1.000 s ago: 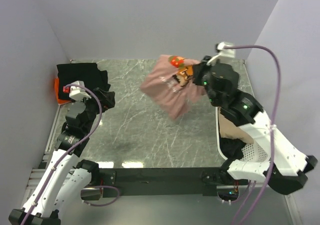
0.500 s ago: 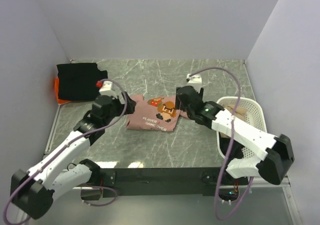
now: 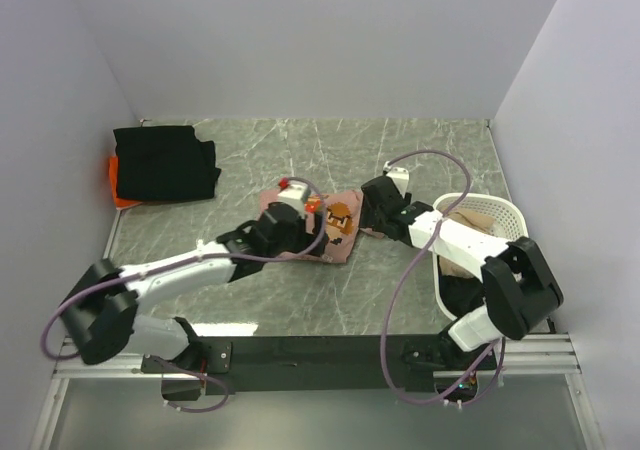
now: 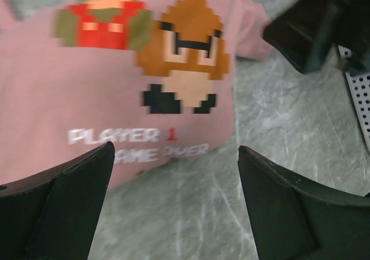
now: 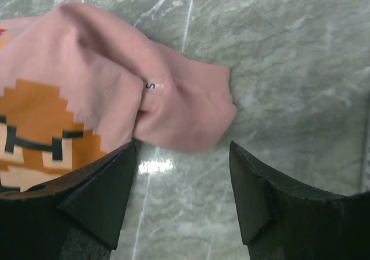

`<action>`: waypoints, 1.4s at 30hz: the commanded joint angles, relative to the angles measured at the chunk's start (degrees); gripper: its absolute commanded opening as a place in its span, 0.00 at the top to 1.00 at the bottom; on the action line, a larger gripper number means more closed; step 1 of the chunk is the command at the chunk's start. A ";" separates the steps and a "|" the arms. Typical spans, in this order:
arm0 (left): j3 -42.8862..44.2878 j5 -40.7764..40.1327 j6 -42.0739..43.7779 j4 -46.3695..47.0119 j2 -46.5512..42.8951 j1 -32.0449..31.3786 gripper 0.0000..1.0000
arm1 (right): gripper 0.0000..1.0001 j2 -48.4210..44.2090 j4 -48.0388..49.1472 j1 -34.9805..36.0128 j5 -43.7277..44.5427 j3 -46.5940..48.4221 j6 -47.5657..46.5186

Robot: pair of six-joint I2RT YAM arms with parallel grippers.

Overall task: Fold and stack the t-shirts
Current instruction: Move the tshirt to the center of the board, then flatten the tshirt out

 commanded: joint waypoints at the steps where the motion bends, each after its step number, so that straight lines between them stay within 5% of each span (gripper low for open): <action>1: 5.02 -3.84 -0.73 4.29 6.03 -2.97 0.06 | 0.28 2.36 6.08 -2.48 -5.26 -0.73 0.69; 12: 10.48 -6.74 0.42 3.06 21.50 -3.76 0.06 | 0.29 4.47 7.49 -4.86 -7.55 -3.80 0.60; 20: 9.51 -10.35 1.03 2.45 24.50 -3.76 0.31 | 0.30 10.18 9.77 -4.86 -9.84 -1.96 0.95; 23: 8.99 -10.44 1.30 2.71 24.42 -3.85 0.46 | 0.42 11.94 10.57 -4.86 -10.28 -1.26 0.86; 26: 8.90 -11.32 1.73 2.36 24.68 -3.67 0.65 | 0.80 12.74 10.83 -5.04 -11.24 -0.90 0.34; 27: 8.81 -11.67 1.91 2.18 24.42 -3.76 0.76 | 1.00 11.61 10.57 -5.04 -11.16 -0.73 0.16; 30: 8.63 -15.53 2.09 0.95 22.41 -3.15 1.00 | 1.00 6.61 7.07 -5.13 -9.23 0.50 -1.07; 42: 15.48 -20.46 7.53 -12.05 -7.19 3.35 0.96 | 1.00 -18.89 -6.21 -3.02 -3.25 18.07 -9.15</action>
